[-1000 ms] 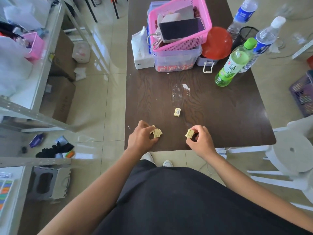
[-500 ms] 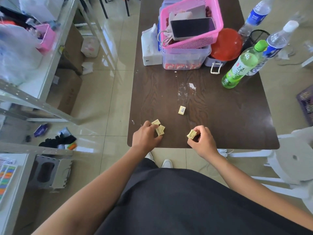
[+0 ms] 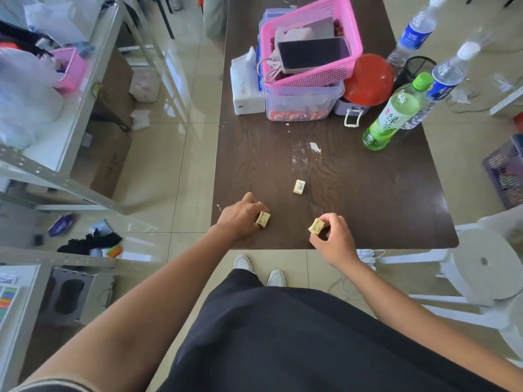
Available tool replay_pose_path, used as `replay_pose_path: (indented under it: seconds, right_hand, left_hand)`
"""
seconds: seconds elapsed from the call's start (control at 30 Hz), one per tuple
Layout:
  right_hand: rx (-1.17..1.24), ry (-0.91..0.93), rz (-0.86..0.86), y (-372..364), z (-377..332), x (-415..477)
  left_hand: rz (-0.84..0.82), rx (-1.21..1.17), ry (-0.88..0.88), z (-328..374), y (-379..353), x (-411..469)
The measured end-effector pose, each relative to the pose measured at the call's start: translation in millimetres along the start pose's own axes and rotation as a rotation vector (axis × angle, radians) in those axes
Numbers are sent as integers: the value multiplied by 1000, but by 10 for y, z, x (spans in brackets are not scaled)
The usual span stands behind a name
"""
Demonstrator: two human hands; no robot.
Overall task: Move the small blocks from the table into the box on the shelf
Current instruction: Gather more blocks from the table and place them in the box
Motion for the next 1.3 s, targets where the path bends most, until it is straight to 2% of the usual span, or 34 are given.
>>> replay_pose_path:
  seconds: [0.13, 0.3, 0.5, 0.67, 0.9, 1.1, 1.3]
  right_hand:
    - [-3, -11, 14, 12, -3, -61]
    - [54, 57, -79, -95, -380, -183]
    - [48, 394, -318, -598, -1673, -513]
    - [35, 614, -506, -1139, -2693, -1053]
    - [-40, 844, -768, -2158, -3828, -2004]
    - [-74, 979, -926, -3095, -4669, -2944]
    - [-73, 1063, -1019, -3763, -5212, -3628]
  left_hand:
    - [45, 40, 37, 67, 31, -75]
    - [195, -181, 156, -47, 59, -497]
    - [498, -648, 474, -591, 13, -1499]
    - [748, -818, 663, -1105, 125, -2469]
    - [1147, -881, 841, -1781, 539, -3896]
    - [1277, -754, 952, -2309, 871, -5102]
    - [1383, -697, 1045, -2663, 1014, -6030]
Point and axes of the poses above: each hand's wrist, its own x-axis towards the middle knuckle, its own y-axis out of the back of the hand, z = x × y, the point moved 10 cm from there along x, towards the middle knuckle, and after that the axes turned 11 degrees about -y, right-handed, at the moved point
